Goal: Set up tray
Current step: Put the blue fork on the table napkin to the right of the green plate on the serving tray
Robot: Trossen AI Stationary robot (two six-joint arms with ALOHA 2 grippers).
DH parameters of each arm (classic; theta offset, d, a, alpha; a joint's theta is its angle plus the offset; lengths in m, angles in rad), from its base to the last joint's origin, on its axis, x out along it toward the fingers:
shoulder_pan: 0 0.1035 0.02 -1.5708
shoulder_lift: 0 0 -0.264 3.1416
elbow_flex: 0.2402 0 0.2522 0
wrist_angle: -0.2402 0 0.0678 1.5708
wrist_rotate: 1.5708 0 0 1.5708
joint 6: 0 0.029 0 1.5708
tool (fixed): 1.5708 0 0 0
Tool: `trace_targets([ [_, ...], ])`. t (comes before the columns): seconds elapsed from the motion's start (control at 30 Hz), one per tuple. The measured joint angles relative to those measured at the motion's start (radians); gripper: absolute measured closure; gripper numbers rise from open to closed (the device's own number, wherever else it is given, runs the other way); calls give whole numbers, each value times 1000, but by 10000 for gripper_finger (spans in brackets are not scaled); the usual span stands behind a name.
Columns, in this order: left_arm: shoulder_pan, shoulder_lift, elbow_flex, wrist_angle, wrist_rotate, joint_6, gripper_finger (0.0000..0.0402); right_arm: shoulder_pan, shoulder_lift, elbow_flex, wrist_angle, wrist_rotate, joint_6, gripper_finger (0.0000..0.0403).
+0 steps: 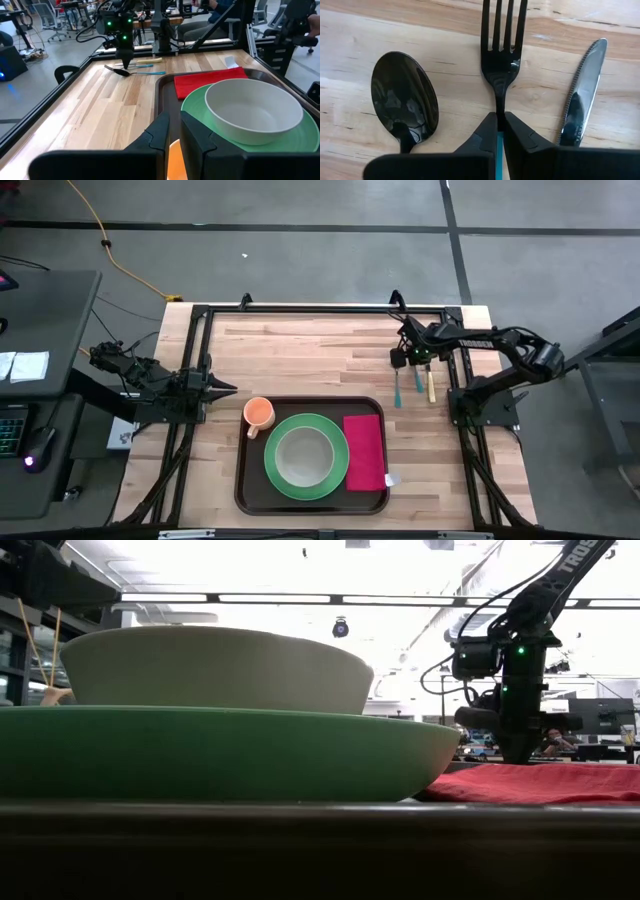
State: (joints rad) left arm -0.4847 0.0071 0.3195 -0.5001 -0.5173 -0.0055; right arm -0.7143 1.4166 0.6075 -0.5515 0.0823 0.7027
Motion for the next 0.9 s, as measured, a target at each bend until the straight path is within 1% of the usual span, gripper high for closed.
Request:
trace_targets([
  [0.23,0,0,0,-5,0,0,332,2,-37,-1,1,-31,16,397],
  [0.7,0,0,0,-4,0,0,332,1,-40,0,-41,-21,22,401],
  [0.9,0,0,0,-4,0,0,332,1,-41,0,-44,-28,22,395],
])
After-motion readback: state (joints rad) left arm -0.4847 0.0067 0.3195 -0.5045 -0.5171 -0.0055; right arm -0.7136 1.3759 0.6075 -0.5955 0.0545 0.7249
